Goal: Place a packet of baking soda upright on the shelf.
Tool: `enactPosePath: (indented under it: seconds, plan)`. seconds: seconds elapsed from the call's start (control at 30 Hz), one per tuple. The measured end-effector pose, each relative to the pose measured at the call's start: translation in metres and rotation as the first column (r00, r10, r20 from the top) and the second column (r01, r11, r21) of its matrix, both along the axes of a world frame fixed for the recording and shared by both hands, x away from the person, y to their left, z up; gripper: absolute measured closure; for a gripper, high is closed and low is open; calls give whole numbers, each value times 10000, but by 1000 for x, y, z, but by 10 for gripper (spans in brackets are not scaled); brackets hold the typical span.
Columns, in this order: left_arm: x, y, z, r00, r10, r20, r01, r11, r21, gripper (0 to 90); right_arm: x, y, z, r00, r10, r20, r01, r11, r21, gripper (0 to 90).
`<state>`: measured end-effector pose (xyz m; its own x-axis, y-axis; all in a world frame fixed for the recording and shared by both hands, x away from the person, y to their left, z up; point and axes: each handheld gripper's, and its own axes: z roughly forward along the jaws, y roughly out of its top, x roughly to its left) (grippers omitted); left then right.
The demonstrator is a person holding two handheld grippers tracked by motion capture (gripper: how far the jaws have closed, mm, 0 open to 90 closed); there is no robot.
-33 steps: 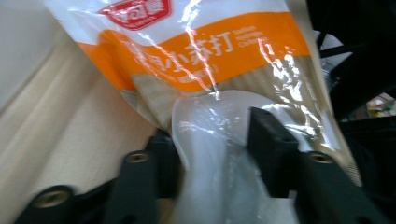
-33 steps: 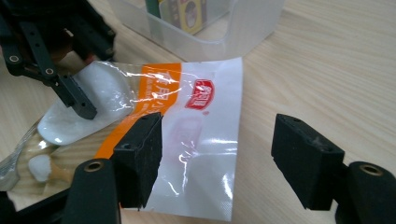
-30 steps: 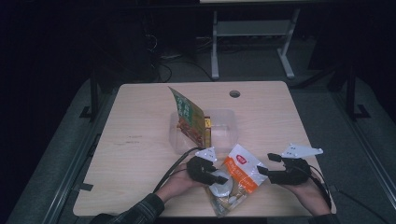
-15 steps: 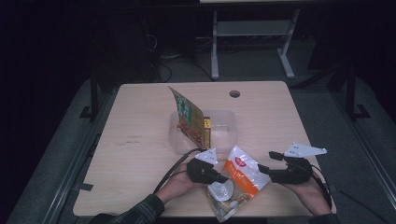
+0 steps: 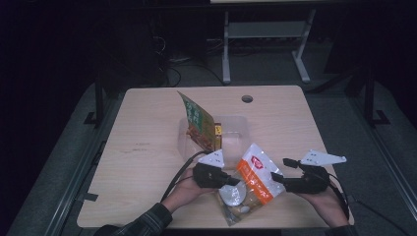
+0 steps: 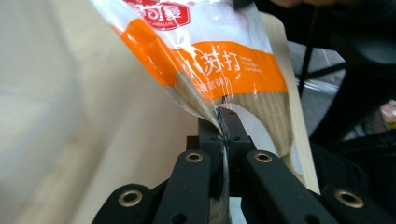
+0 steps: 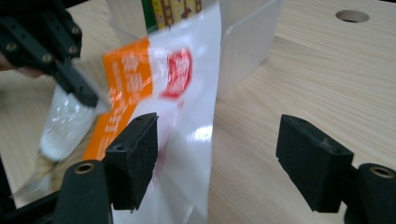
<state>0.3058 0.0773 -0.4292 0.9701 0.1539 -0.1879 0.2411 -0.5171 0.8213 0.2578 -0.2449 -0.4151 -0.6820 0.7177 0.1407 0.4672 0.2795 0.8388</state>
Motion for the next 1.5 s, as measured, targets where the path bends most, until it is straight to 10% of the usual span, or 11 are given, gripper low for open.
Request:
enactPosePath:
  seconds: [0.53,0.9,1.37,1.5]
  plan:
    - [2,52,40,9832,1658,767,-1565,9810,-1143,897,8,28,5,9903,1380,132,-1385,9829,1217,263]
    - [2,75,51,9707,2274,777,-2119,9625,-1692,897,31,76,11,9634,2645,441,-2676,9382,2193,315]
    - [4,85,52,9618,2643,715,-2473,9507,-1874,897,42,92,15,9430,3282,549,-3290,8951,3008,887]
    - [3,82,51,9615,2606,870,-2430,9544,-1733,895,41,91,17,9349,3483,688,-3528,8899,2892,897]
